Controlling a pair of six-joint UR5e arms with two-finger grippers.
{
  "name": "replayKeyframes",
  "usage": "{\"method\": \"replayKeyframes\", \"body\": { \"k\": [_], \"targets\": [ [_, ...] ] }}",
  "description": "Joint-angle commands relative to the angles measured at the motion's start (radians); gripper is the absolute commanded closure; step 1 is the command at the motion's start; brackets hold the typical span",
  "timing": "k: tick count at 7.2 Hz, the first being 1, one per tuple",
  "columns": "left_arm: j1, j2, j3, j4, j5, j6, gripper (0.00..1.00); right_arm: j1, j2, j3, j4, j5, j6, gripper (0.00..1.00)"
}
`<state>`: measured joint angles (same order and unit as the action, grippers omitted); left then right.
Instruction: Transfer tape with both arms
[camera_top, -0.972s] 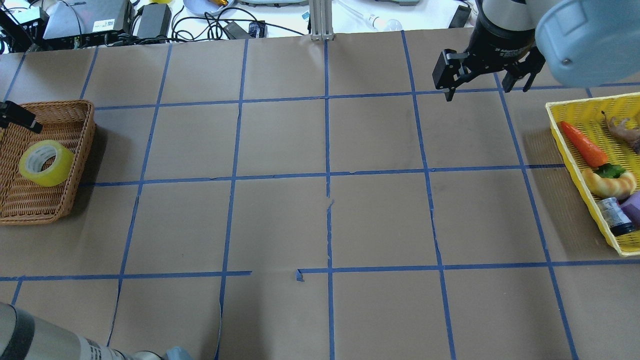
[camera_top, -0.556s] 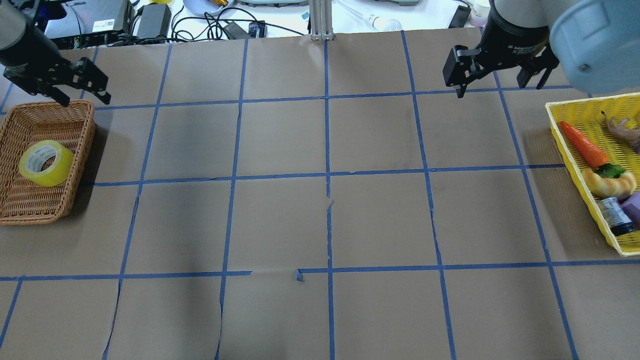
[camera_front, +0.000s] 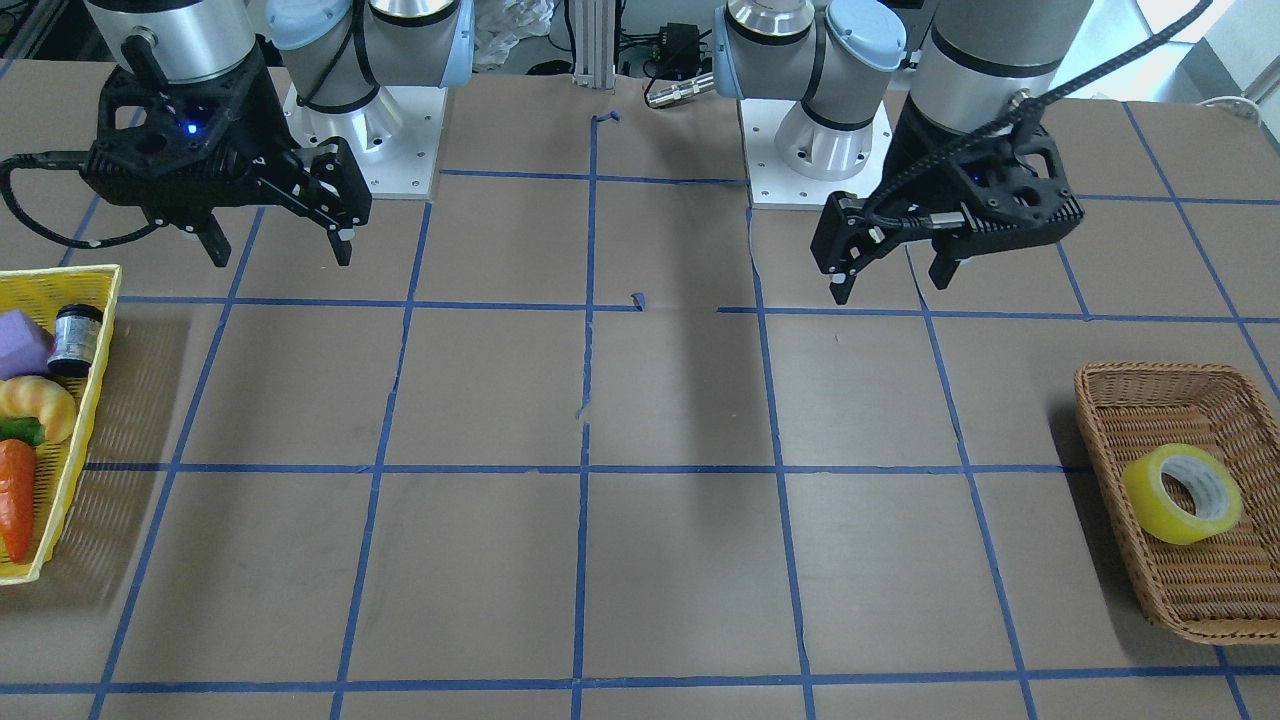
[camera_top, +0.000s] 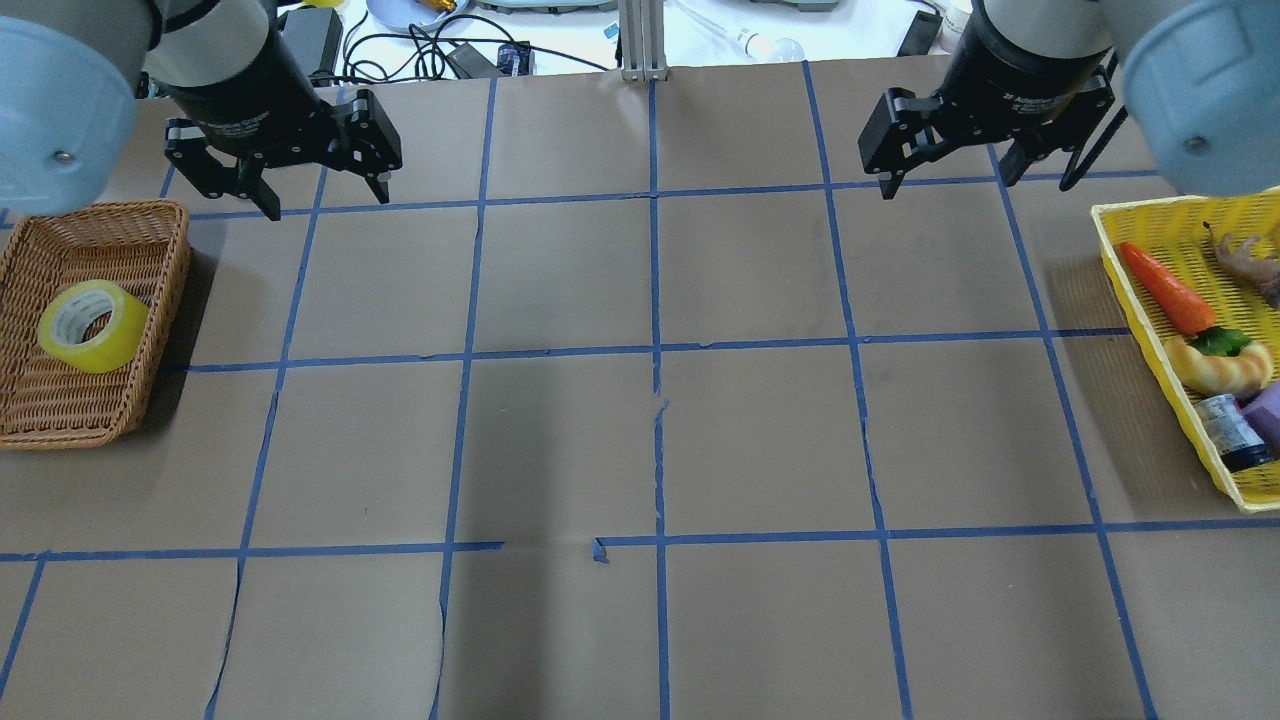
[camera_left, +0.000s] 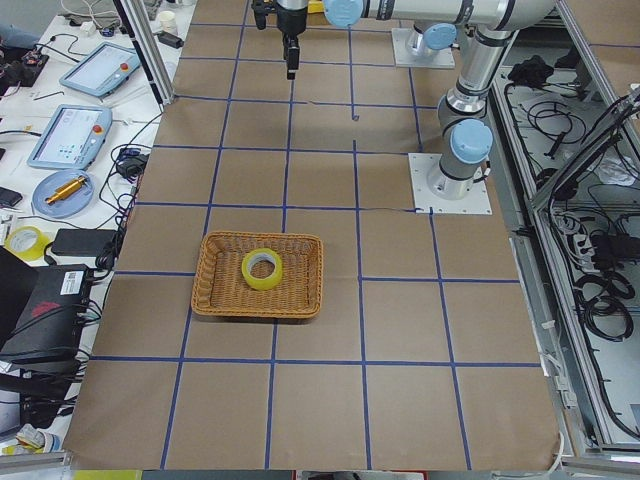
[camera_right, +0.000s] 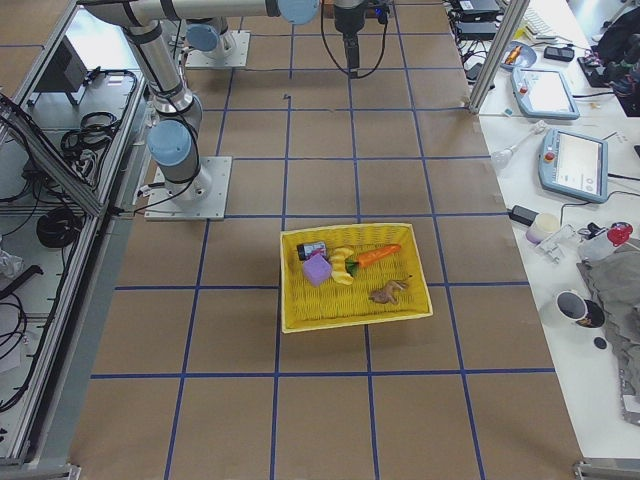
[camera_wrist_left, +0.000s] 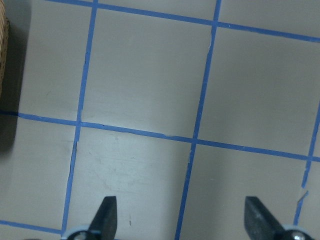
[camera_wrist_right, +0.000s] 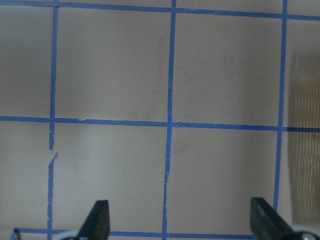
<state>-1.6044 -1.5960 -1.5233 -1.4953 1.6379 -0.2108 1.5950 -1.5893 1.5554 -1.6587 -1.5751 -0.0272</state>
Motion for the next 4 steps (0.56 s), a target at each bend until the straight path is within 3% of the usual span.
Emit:
{"method": "replayKeyframes", "body": {
  "k": [1,4],
  "targets": [
    [-0.028,0.014,-0.003,-0.04,0.007,-0.03,0.05,-0.003,-0.009,0.0,0.058,0.023,0.003,0.0],
    [-0.019,0.021,0.0,-0.054,0.004,-0.022,0.0,-0.001,-0.009,0.0,0.059,0.021,0.003,0.0]
  ]
}}
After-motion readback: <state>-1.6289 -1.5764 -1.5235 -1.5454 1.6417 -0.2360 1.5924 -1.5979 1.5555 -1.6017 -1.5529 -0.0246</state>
